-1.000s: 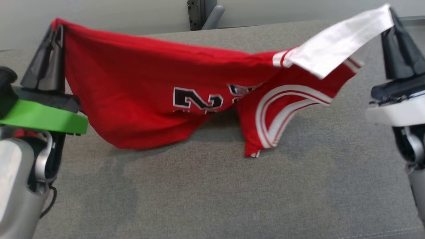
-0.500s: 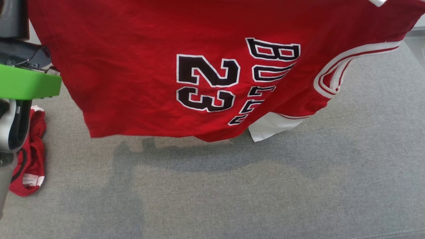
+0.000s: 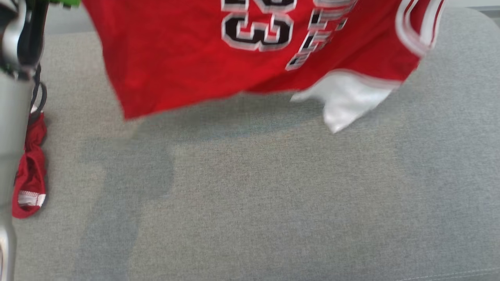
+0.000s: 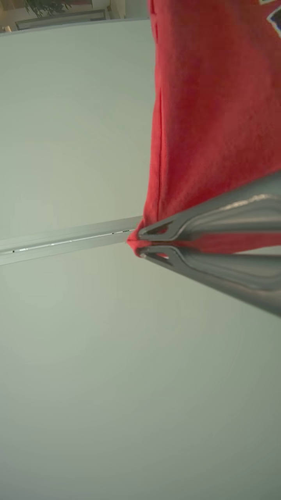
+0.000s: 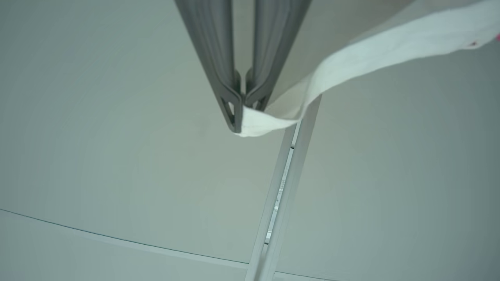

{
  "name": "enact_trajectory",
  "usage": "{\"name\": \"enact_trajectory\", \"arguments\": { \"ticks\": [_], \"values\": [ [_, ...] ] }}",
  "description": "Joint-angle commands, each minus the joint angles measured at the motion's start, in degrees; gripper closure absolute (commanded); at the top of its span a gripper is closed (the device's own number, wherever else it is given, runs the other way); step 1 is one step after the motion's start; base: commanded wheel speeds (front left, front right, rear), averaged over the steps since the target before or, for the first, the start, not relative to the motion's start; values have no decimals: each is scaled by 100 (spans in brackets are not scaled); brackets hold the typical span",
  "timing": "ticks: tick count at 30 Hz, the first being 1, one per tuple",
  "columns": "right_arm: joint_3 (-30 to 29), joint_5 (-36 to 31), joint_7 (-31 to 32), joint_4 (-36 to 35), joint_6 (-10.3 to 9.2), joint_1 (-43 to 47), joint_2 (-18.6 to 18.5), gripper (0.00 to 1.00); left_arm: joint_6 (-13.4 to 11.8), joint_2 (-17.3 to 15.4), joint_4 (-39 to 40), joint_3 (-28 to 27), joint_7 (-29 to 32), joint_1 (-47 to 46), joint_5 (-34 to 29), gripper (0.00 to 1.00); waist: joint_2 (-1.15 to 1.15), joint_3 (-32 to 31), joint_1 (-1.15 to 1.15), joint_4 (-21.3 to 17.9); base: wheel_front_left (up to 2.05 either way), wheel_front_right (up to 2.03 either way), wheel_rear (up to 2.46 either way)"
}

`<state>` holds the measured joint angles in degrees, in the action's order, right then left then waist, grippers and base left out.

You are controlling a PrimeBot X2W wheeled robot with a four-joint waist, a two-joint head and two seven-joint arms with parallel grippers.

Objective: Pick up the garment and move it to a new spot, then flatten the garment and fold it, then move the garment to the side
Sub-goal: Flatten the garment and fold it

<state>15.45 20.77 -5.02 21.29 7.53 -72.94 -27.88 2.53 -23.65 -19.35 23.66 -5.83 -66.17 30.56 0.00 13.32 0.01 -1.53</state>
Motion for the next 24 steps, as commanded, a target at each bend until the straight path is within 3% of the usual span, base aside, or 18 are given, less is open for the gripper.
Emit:
{"name": "enact_trajectory", "arguments": {
  "ticks": [1,8,15,20,24],
  "values": [
    [51,-2,-69,55,-8,-118,31,100,14,17,-74,-30,-62,-122,-64,100,0,112,-1,82,0,0,0],
    [-310,185,-915,2071,-8,-1642,1014,100,102,534,-2114,-170,-671,-1195,63,100,0,335,-1,84,0,0,0],
    [-252,230,-1017,3377,-8,-1954,1569,100,374,948,-3646,-93,-663,-1332,362,100,0,547,-1,42,0,0,0],
    [241,613,-984,3692,-7,-1524,1708,100,484,1246,-4187,-12,-632,-1128,650,100,0,799,-1,67,0,0,0],
    [1009,1360,-920,3165,-6,-593,1520,100,495,1448,-4163,102,-796,-561,904,100,0,830,-1,120,0,0,0]
  ]
}}
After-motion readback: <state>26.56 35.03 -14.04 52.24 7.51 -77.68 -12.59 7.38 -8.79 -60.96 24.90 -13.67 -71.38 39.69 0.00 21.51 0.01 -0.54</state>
